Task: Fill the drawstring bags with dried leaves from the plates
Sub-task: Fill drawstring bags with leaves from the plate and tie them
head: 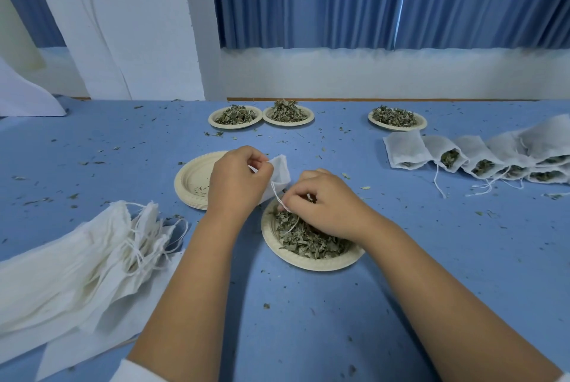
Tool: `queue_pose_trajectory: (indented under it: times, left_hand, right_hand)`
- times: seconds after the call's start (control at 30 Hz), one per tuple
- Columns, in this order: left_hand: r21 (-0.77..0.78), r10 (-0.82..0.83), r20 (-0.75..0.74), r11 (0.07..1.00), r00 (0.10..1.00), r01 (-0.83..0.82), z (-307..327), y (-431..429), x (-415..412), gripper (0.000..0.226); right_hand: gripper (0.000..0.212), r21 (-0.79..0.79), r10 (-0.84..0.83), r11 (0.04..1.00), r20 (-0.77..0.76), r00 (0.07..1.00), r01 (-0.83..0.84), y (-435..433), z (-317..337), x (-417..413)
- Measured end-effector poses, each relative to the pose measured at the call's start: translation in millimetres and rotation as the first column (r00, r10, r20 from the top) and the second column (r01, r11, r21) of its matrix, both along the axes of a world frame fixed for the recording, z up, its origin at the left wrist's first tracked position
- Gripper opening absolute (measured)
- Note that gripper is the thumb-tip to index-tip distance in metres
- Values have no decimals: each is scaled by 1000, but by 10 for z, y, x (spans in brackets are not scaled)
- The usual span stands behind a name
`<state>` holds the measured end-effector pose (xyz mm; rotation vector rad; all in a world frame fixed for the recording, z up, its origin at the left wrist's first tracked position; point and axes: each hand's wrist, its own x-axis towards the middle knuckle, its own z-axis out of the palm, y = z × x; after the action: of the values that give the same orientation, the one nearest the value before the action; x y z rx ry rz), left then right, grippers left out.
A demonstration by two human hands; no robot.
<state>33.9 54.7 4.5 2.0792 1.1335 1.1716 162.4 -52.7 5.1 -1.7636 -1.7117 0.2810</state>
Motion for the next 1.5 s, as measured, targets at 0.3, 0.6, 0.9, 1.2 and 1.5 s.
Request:
queue_pose_trajectory:
  times: [0.3,0.6,0.9,1.2,1.5]
  left_hand:
    - [59,266,141,959,953,-277,57,90,-149,15]
    - [51,43,-90,998,995,-38,15,91,-128,10]
    - [-7,-113,-150,994,982,113,12,36,-67,13]
    - [-136,-141,24,980,990,143,52,36,-73,13]
    - [-31,-131,-67,991,989,129,48,13,-69,15]
  right_hand:
    - [44,-73,206,975,-36,978,-208,-76,72,-158]
    - [15,-26,-26,999,78,997,28,-14,12,72]
    - [40,-300,-13,950,238,971,86,-75,52,210]
    - [21,-125,-71,989,94,993,82,-53,79,239]
    - [12,-36,-120,992,-75,990,118,-71,138,315]
